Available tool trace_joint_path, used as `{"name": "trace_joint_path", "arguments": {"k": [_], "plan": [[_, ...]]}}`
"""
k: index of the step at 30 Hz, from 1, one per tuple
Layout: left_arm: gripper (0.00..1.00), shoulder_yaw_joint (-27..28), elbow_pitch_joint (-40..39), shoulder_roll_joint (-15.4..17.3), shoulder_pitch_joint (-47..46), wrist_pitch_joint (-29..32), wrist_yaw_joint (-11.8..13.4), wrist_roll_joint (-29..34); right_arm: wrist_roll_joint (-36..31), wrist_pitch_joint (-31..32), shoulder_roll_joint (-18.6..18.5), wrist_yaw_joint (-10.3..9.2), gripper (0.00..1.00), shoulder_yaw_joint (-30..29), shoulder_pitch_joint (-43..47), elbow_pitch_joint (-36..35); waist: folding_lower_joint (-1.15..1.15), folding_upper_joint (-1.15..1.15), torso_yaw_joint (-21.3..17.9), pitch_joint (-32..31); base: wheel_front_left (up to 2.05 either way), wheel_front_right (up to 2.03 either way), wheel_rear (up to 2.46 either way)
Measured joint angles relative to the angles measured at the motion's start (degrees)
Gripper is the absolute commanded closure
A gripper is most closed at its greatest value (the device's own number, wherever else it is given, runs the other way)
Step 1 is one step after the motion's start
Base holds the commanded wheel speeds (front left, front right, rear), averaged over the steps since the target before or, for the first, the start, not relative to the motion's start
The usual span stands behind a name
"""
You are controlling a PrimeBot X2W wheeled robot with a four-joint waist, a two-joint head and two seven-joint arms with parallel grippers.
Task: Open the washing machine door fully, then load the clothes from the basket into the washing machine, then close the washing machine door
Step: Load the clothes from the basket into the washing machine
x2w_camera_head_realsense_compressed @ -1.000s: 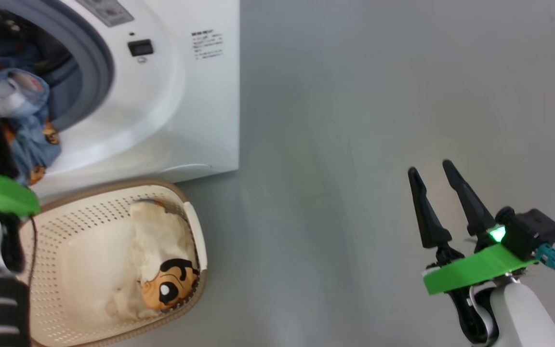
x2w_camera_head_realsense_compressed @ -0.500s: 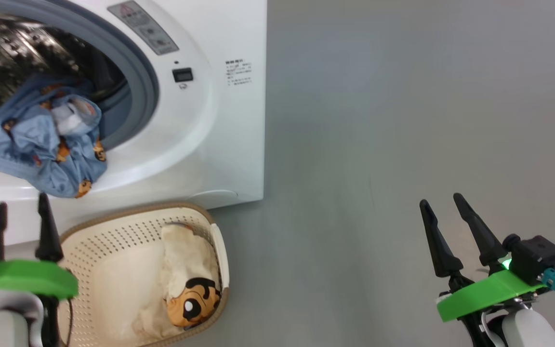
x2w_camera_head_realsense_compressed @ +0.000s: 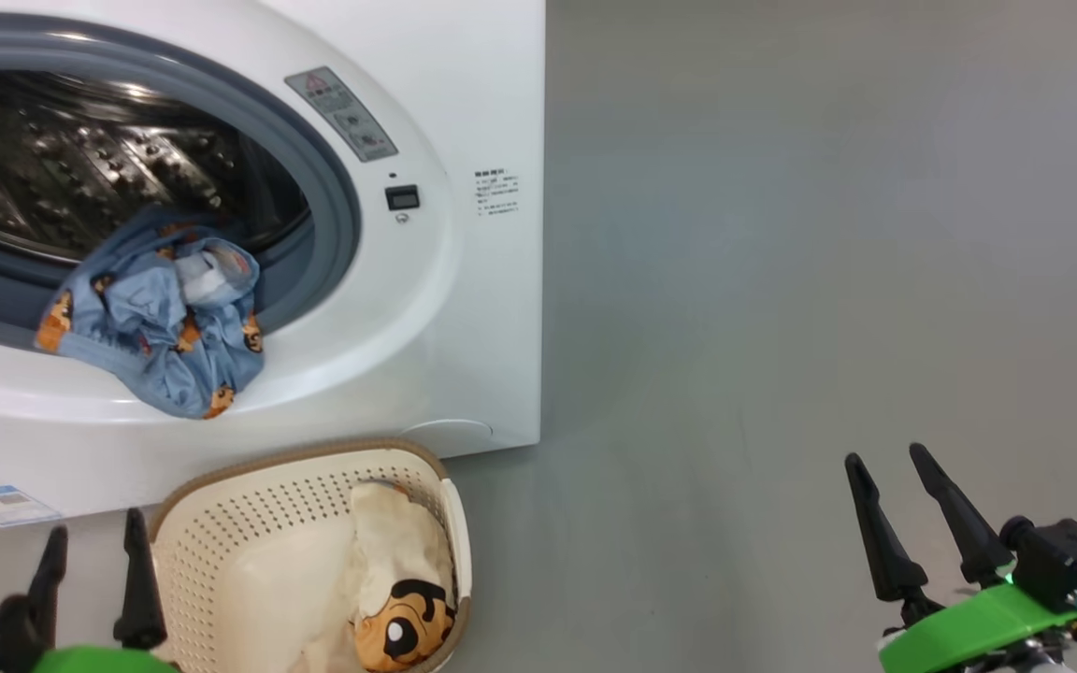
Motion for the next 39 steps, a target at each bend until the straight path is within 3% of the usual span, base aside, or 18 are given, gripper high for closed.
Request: {"name": "trace_joint_path", "arguments": {"k": [14, 39], "plan": [[0.00, 1.1, -5.9, -1.6, 7.9, 0.0, 0.0, 0.0, 0.0, 0.0, -0.1, 0.00, 0.00, -1.6, 3.3, -0.5, 0.00, 0.00, 1.0, -2.1, 0.00, 0.00, 0.00], [0.00, 0.8, -5.2, -1.8, 4.8, 0.0, 0.0, -0.5, -0.1, 0.0, 0.7, 0.00, 0.00, -2.0, 2.3, -1.7, 0.00, 0.00, 0.9, 2.5, 0.00, 0.00, 0.00]]}}
